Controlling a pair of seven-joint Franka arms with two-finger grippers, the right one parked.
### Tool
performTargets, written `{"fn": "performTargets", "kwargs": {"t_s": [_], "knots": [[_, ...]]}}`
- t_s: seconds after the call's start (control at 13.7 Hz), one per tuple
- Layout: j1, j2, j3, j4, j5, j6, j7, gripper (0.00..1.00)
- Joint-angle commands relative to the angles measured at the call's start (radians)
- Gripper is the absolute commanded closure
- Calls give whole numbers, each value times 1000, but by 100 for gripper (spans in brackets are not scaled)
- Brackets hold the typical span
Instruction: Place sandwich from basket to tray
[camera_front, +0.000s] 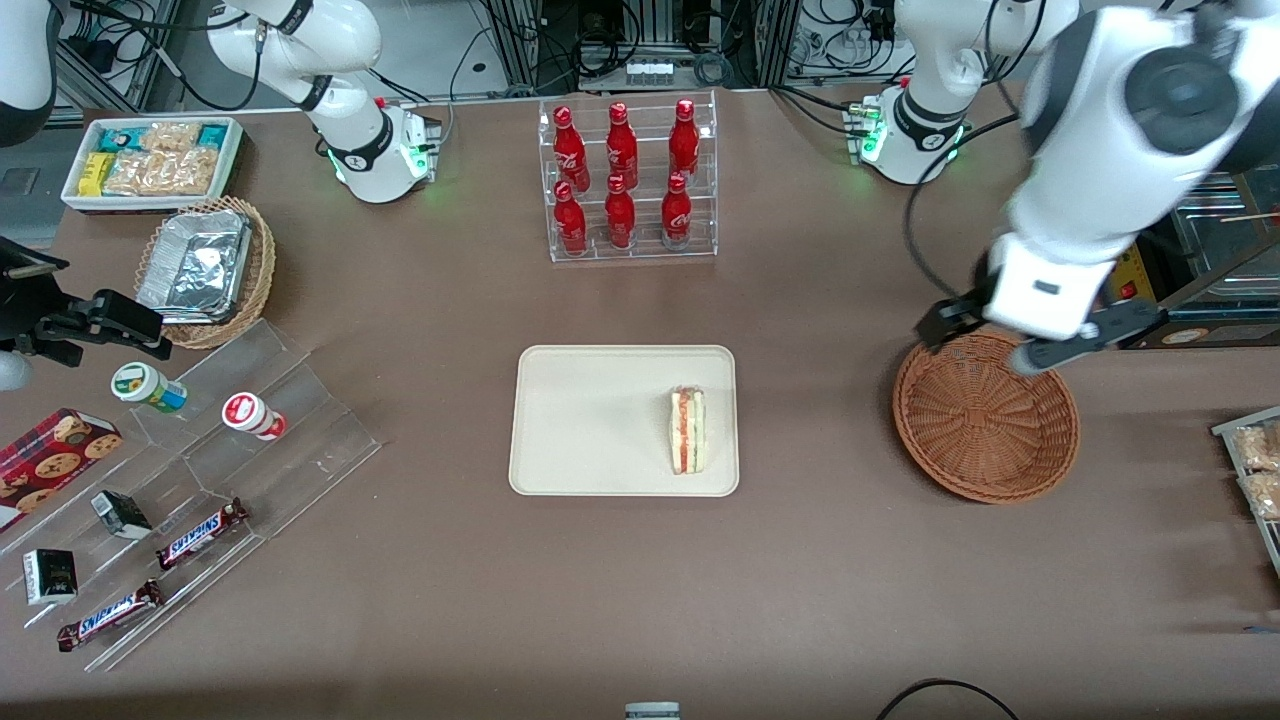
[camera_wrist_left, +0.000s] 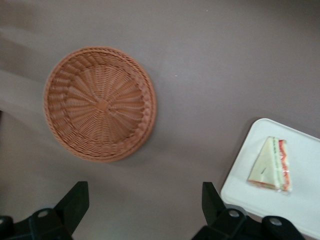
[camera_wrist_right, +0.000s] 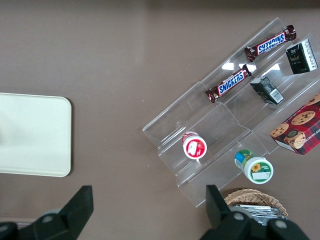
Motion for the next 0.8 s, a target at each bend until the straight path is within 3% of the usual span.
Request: {"fn": "performTargets", "kwargs": {"t_s": [0.0,0.29,0.73], "knots": [[104,-106,-14,-102,-37,-11,157,0],[224,-146,-16,-113,-60,-52,352,0],[226,-115,-19,-47,-58,-64,544,0]]}}
